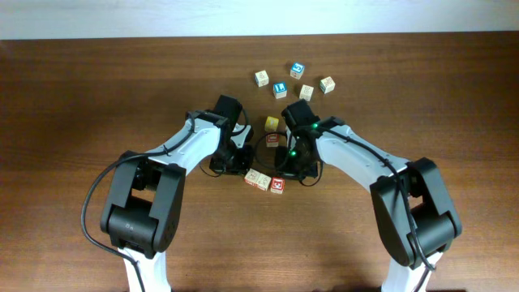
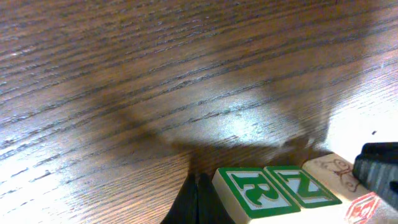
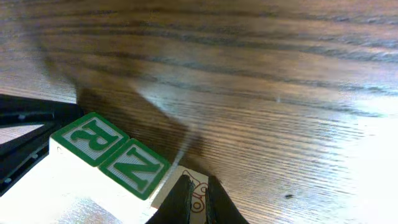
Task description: Rotate 3 blocks
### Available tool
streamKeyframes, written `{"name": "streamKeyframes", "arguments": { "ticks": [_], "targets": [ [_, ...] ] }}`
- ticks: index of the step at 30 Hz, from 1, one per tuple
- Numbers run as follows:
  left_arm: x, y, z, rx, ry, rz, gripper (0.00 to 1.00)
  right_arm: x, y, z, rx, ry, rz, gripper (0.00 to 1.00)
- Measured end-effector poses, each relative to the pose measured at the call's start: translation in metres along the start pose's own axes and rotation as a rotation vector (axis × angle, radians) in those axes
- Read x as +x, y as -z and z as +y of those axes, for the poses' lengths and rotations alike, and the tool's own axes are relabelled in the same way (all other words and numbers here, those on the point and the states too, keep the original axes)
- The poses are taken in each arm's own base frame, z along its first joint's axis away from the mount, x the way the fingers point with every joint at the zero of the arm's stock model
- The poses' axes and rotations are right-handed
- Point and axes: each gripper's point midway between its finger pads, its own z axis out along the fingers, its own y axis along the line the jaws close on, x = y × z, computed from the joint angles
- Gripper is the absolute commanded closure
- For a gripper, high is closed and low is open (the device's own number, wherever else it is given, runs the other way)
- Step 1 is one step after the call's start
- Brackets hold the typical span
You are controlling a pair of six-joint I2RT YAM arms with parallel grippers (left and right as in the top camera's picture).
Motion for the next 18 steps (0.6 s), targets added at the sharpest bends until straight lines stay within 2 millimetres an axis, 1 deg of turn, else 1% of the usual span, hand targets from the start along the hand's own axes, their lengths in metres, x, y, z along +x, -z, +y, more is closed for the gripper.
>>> {"name": "streamKeyframes", "arguments": {
  "ticks": [3, 4, 5, 7, 10, 11, 13, 15, 18],
  "targets": [
    [0.000, 0.000, 0.000, 0.000, 0.000, 0.000, 1.00, 0.003, -0.001, 0.004, -0.003, -0.001, 0.006, 0.86],
    [0.000, 0.000, 0.000, 0.000, 0.000, 0.000, 1.00, 0.003, -0.002, 0.004, -0.003, -0.002, 0.006, 0.80],
    [0.000, 0.000, 0.000, 0.000, 0.000, 0.000, 1.00, 0.003, -0.002, 0.005, -0.004, -0.003, 0.005, 0.77],
    [0.000, 0.000, 0.000, 0.000, 0.000, 0.000, 1.00, 0.002, -0.002, 0.005, -0.008, -0.004, 0.004, 0.74],
    [0.000, 0.000, 0.000, 0.000, 0.000, 0.000, 1.00, 0.005, 0.001, -0.004, 0.006, -0.037, 0.023, 0.75],
    [0.000, 0.000, 0.000, 0.000, 0.000, 0.000, 1.00, 0.008, 0.003, -0.012, 0.022, -0.072, 0.045, 0.76],
    [0.000, 0.000, 0.000, -0.002, 0.000, 0.000, 1.00, 0.015, 0.006, -0.022, 0.043, -0.112, 0.078, 0.79],
    [0.000, 0.000, 0.000, -0.002, 0.000, 0.000, 1.00, 0.021, 0.006, -0.024, 0.059, -0.121, 0.101, 0.80],
    [0.000, 0.000, 0.000, -0.002, 0.000, 0.000, 1.00, 0.027, 0.004, -0.019, 0.064, -0.103, 0.112, 0.83]
  ]
}}
